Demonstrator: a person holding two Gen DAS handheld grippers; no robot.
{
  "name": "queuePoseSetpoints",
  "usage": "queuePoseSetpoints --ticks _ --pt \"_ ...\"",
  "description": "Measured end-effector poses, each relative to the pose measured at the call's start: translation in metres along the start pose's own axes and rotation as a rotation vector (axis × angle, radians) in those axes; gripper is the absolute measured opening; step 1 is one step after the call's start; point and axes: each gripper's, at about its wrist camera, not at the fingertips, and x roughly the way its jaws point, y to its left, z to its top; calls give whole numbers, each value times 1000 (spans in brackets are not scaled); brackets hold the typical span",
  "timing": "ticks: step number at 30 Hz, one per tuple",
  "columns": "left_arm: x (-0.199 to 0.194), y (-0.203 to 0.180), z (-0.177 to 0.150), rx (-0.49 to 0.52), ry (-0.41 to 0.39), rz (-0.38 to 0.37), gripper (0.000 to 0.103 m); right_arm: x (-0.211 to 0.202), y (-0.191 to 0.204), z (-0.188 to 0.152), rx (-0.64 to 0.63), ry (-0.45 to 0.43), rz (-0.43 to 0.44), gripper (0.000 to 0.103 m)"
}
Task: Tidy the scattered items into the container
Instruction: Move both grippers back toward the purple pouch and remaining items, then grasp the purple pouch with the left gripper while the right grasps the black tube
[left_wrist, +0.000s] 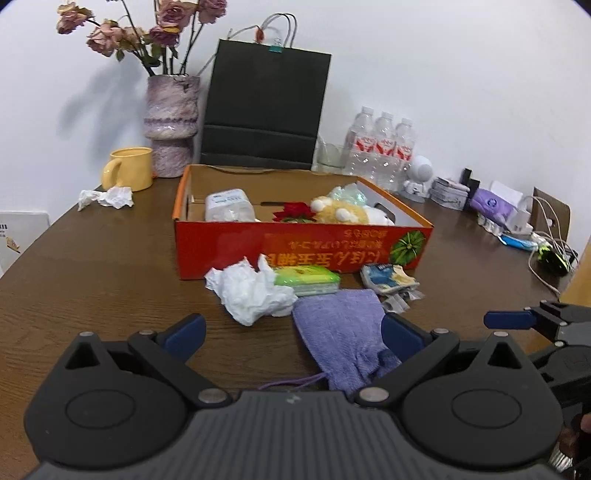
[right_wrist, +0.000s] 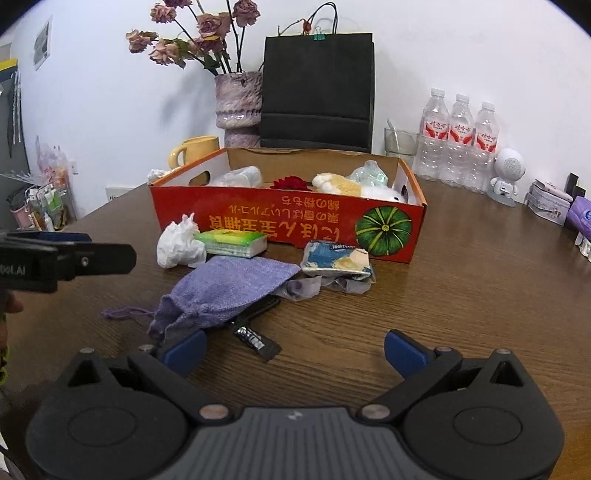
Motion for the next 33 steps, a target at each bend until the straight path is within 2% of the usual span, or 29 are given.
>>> queuePoseSetpoints --ticks 6,12,15,17,19,22,29,31,32,33 --pt "8 -2 -2 -2 32 -13 103 5 -2 -2 5 19 11 100" --pt "28 -23 -1 69 75 -72 103 22 10 -1 -64 49 18 88" --pt "40 -34 -2 95 103 -93 102 26 13 -2 -81 57 27 77" --pt "48 -39 -3 103 125 -95 98 28 12 -2 -84 59 28 64" --pt "54 -40 -5 104 145 -82 87 29 11 -1 -86 59 33 61" --pt "61 -36 -6 83 173 -69 77 32 11 2 -101 53 52 56" --pt "63 -29 -7 56 202 -54 67 37 19 7 -160 72 128 18" --pt "65 -27 -8 48 212 -50 60 36 21 6 -169 73 139 11" --pt "64 -27 -8 50 211 -47 57 35 21 5 -165 73 138 11" --pt "64 -27 -8 49 210 -49 49 35 20 4 -159 73 133 11"
